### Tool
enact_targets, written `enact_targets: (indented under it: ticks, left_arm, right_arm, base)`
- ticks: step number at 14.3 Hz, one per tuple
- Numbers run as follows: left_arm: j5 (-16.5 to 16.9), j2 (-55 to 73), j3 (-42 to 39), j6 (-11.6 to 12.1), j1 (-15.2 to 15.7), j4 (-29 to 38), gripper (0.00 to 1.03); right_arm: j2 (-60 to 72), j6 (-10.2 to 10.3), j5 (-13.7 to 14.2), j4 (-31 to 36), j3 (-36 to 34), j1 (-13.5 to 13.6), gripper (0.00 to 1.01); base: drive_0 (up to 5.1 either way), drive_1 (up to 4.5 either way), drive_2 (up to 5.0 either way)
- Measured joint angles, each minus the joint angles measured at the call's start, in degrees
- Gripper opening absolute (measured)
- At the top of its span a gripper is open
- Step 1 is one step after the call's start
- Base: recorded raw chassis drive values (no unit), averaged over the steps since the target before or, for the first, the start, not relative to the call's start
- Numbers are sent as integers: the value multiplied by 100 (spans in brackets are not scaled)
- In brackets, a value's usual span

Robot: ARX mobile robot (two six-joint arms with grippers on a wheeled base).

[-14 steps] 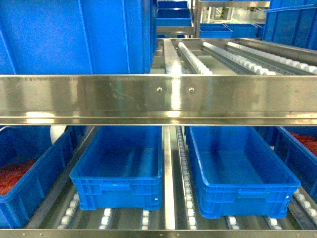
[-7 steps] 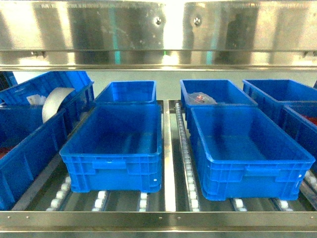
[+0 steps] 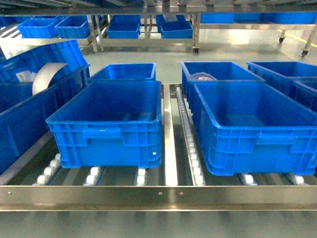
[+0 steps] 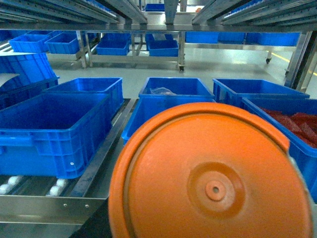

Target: Sort blue parts and orange caps into right shelf containers

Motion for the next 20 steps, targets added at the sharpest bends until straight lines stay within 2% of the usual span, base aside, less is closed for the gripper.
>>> enact_targets:
  ticks: [20]
  left_arm:
    - [-2, 0, 0, 0, 0, -2, 43]
  right_arm:
    - [0, 0, 0, 0, 0, 0, 44]
  base:
    - [0, 0, 0]
